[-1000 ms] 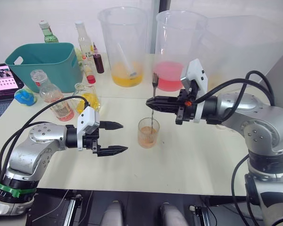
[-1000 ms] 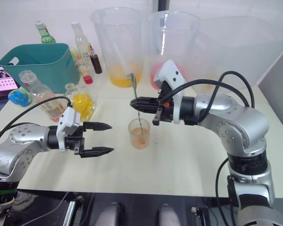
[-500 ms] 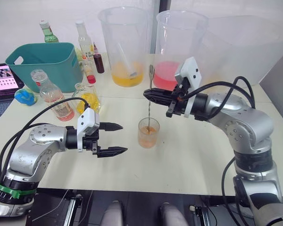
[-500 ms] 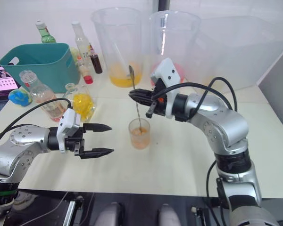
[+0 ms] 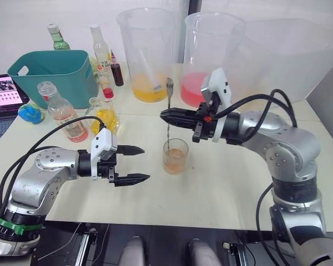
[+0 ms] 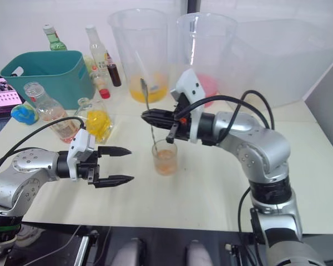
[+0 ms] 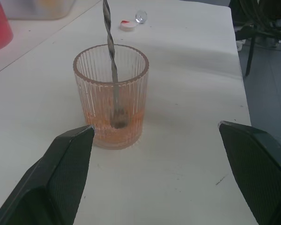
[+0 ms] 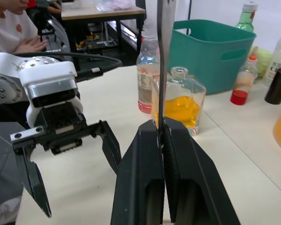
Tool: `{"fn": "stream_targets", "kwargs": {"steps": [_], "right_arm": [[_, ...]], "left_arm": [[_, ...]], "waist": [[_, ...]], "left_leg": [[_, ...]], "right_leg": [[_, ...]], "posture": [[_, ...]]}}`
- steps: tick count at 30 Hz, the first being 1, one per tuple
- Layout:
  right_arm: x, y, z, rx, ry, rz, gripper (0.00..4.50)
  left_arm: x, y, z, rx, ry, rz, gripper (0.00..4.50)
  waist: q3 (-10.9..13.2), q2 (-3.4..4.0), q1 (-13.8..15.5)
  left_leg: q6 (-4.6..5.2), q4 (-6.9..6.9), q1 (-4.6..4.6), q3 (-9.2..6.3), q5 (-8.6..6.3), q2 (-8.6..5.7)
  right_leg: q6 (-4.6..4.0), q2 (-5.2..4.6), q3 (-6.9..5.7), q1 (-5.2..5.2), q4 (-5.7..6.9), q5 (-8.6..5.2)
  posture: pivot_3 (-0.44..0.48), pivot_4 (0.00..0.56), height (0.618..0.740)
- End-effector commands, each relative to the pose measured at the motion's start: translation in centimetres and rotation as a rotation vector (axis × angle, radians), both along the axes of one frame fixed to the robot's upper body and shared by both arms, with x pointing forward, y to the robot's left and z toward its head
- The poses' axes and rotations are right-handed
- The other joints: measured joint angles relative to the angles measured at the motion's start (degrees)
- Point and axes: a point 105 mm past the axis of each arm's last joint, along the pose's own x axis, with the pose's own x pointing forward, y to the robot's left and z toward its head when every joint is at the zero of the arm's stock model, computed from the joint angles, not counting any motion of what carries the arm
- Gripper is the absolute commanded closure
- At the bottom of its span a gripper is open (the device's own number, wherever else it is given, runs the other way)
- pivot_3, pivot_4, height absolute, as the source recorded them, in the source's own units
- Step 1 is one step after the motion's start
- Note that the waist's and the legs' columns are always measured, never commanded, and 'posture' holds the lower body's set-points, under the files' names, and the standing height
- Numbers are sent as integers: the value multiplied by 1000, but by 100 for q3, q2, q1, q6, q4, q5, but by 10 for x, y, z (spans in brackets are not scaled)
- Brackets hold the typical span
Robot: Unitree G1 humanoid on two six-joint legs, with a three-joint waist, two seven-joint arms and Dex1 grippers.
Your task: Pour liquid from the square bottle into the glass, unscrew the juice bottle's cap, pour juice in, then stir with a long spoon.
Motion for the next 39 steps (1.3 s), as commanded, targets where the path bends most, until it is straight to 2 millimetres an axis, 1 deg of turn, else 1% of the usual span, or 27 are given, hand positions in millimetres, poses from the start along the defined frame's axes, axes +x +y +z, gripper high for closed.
{"fn": "stream_targets", "kwargs": {"steps": [1,6,11,18,22,24,27,29,32,34,35,37,39], "right_arm": [[-7,-9,30,38,-94,-3,4500],[-6,-16,41,32,-122,-32,4500],[-2,-26,31,-70,-130,-84,4500],[-2,-29,36,-47,-140,-89,4500],[-9,-27,51,55,-122,-41,4500],[-15,-27,62,133,-105,-5,4500],[-28,-30,80,202,-103,43,4500],[-30,-35,91,236,-105,33,4500],[-31,-44,98,244,-108,-1,4500],[-31,-54,106,267,-108,-29,4500],[-33,-60,114,279,-122,-45,4500],[-36,-67,123,291,-138,-61,4500],[-36,-79,135,311,-164,-124,4500]], "left_arm": [[0,-4,10,-7,-53,-21,17],[0,-7,10,-10,-55,-29,17],[1,-7,9,-11,-54,-32,17],[4,-4,3,-13,-52,-34,17],[4,-4,2,-15,-51,-38,17],[4,-5,1,-16,-52,-40,17],[3,-5,1,-9,-56,-43,17],[3,-2,5,-15,-58,-39,17],[3,0,15,-32,-68,-32,17],[5,-2,25,-60,-83,-30,17],[6,-4,29,-69,-86,-27,17],[7,-5,33,-74,-86,-25,17],[8,-10,39,-94,-89,-29,17]], "waist": [[0,0,-1],[0,0,-4],[0,0,0],[0,0,-1],[0,0,-1],[0,0,-3],[0,0,-1],[0,0,1],[0,0,6],[0,0,11],[1,-1,16],[1,-1,8],[1,-1,5]], "left_leg": [[0,0,0,0,0,1],[0,0,1,0,0,1],[0,0,0,0,0,0],[0,0,0,0,0,0],[0,0,0,0,0,0],[0,0,0,0,0,1],[0,0,0,0,0,1],[0,0,0,0,0,1],[0,0,0,0,0,1],[0,0,0,0,0,0],[0,0,-1,0,0,0],[0,0,-4,0,0,-1],[1,-1,-4,1,0,-1]], "right_leg": [[0,1,0,0,0,0],[0,1,0,0,1,0],[0,0,0,0,0,0],[0,1,0,0,-2,0],[0,0,0,0,-2,0],[0,0,0,0,-1,0],[0,1,0,0,2,0],[0,-1,0,0,0,0],[0,-1,0,2,-1,0],[0,-2,0,2,-3,0],[0,-2,0,2,-3,0],[0,-2,0,1,-6,0],[0,-2,0,1,-7,0]], "posture": [[0,150,728],[0,150,728],[0,150,728],[0,150,728],[0,150,728],[0,150,728],[0,150,728],[0,150,728],[0,150,728],[0,150,728],[0,150,728],[0,150,728],[0,150,728]]}}
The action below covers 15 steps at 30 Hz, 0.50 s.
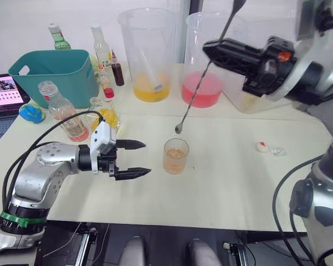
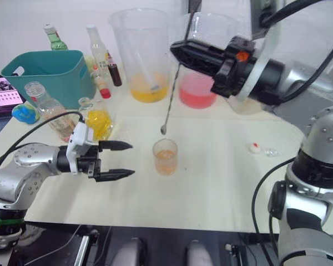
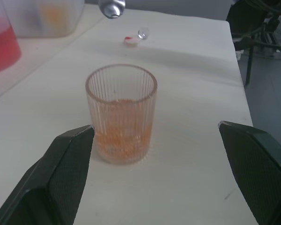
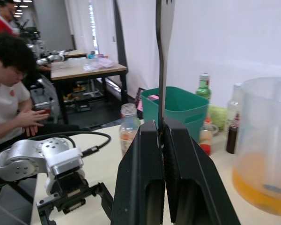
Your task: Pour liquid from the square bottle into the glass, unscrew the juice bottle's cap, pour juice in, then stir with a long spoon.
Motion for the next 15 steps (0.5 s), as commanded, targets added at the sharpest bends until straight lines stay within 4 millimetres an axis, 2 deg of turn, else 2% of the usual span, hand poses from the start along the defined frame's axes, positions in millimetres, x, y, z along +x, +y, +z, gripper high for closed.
{"fn": "stream_targets", "kwargs": {"steps": [1,2,4,6,8,9,12,15], "right_arm": [[-7,-27,32,32,-91,-138,4500],[-1,-44,36,-2,-97,-280,4500],[9,-70,37,-38,-58,-457,4500],[18,-87,27,-69,48,-525,4500],[26,-99,7,-87,262,-516,4500],[25,-100,0,-74,372,-456,4500],[23,-104,-10,-54,529,-361,4500],[27,-114,-36,-83,700,-343,4500]], "left_arm": [[-3,-9,20,-41,-43,-20,17],[-2,-13,23,-52,-41,-21,17],[0,-17,24,-63,-22,-11,17],[0,-17,20,-39,-9,-13,17],[-1,-17,19,-33,-7,-17,17],[-2,-18,19,-35,-5,-16,17],[-3,-18,17,-33,-1,-16,17],[-7,-17,14,-19,9,-28,17]], "waist": [[0,1,-2],[1,1,-1],[1,0,27],[1,0,6],[1,1,-29],[1,0,-56],[5,8,-76],[8,12,-29]], "left_leg": [[1,-1,0,0,0,0],[1,-1,0,0,-1,0],[1,-1,-3,-1,-1,-1],[1,0,-2,3,-1,-2],[1,-1,0,2,-1,-1],[1,-3,3,5,0,1],[2,-8,7,7,0,5],[5,-9,1,7,-2,2]], "right_leg": [[0,0,0,-1,0,0],[0,0,0,-1,0,0],[0,-1,-1,-1,-5,0],[0,-3,1,4,-17,0],[0,-1,2,7,-21,0],[0,0,6,6,-21,0],[-4,5,9,5,-19,-2],[-4,3,8,4,-26,-2]], "posture": [[0,150,728],[0,150,728],[0,150,728],[0,150,728],[0,150,728],[0,150,728],[0,150,728],[0,150,728]]}}
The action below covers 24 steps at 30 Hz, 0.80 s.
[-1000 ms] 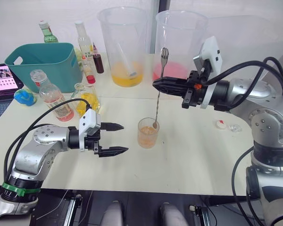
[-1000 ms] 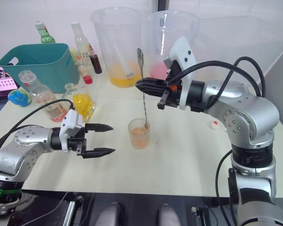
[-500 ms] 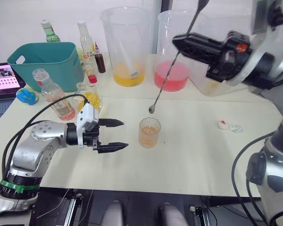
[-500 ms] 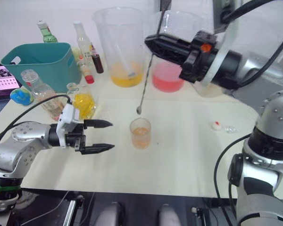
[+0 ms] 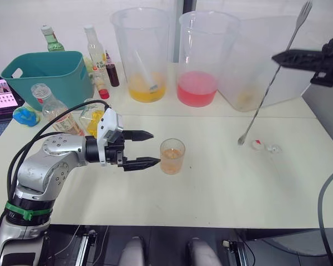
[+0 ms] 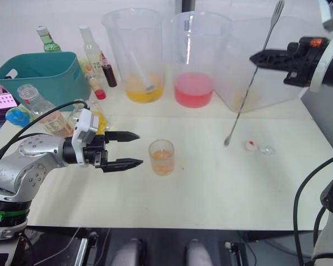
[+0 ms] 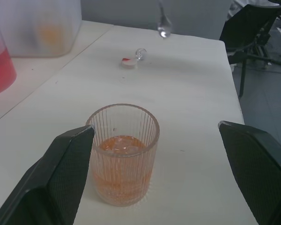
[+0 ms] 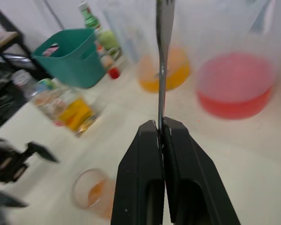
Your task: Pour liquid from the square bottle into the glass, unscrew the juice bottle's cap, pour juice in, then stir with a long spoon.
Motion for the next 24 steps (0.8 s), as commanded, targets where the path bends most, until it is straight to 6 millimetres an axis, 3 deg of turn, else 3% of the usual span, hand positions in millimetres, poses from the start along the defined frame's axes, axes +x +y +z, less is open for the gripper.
{"fn": "stream_targets", "kwargs": {"steps": [1,8,11,16,21,24], "right_arm": [[-6,-8,-14,0,102,24,4500],[8,-26,-73,-209,317,-84,4500],[18,-30,-87,-265,338,-100,4500],[38,-22,-108,-294,375,-72,4500],[63,-14,-148,-300,469,-90,4500],[77,-8,-165,-364,428,-71,4500]], "left_arm": [[-7,2,2,22,-23,-11,17],[-17,9,-10,39,-9,-2,17],[-18,13,-11,24,-18,28,17],[-19,20,-11,14,-35,76,17],[-24,28,-19,32,-31,128,17],[-27,33,-17,31,-39,153,17]], "waist": [[0,0,23],[2,3,35],[2,3,33],[2,4,9],[2,3,11],[2,3,26]], "left_leg": [[1,0,-2,1,-1,0],[3,1,-6,3,-2,0],[3,2,-6,3,-2,0],[3,3,-4,3,-2,2],[2,6,-3,3,-2,1],[2,6,-5,3,-1,1]], "right_leg": [[0,-1,0,1,-10,0],[1,-2,0,-1,-20,0],[2,-3,0,-2,-21,0],[2,0,0,-3,-18,0],[2,-2,0,0,-17,1],[2,-2,-1,-7,-7,1]], "posture": [[0,150,728],[0,150,728],[0,150,728],[0,150,728],[0,150,728],[0,150,728]]}}
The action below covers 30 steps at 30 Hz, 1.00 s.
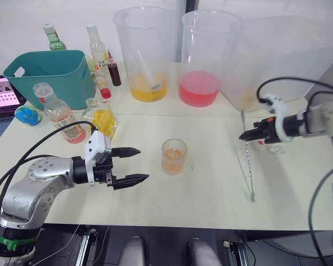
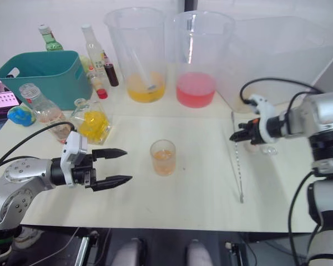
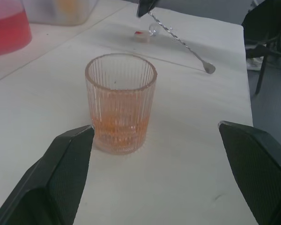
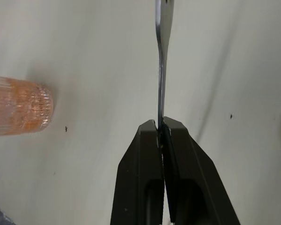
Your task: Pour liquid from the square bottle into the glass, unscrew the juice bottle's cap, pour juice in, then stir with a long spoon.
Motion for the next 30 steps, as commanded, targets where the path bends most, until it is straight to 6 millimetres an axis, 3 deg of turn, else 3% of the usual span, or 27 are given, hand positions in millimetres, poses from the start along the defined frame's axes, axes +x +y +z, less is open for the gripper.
{"fn": "stream_targets", "kwargs": {"steps": [1,10,17,22,24,30], "right_arm": [[14,-3,-3,-43,-68,10,4500],[26,0,-33,50,13,-63,4500],[24,4,-9,117,-63,6,2172],[4,-5,28,156,-258,106,361],[0,-12,39,168,-352,79,74],[-29,-30,48,195,-549,50,74]], "left_arm": [[-4,4,17,15,-86,20,17],[-7,7,16,29,-89,46,17],[-4,16,11,20,-65,79,0],[4,38,17,-63,-56,184,0],[7,53,14,-88,-46,238,0],[9,104,-12,-16,-17,403,0]], "waist": [[1,1,21],[0,1,27],[1,2,17],[2,3,55],[1,2,41],[1,3,5]], "left_leg": [[0,0,-1,0,0,0],[-2,2,0,-1,1,-5],[-2,2,2,-1,1,-4],[-2,2,1,-4,1,-4],[-2,1,1,-4,0,-4],[-2,-3,14,-1,0,-2]], "right_leg": [[0,0,0,0,1,0],[1,-4,-5,5,2,1],[1,-4,-5,2,12,1],[1,-4,-8,2,16,1],[1,-4,-8,3,12,1],[0,-3,-5,7,18,0]], "posture": [[0,150,728],[0,150,728],[0,150,728],[0,150,728],[0,150,728],[0,150,728]]}}
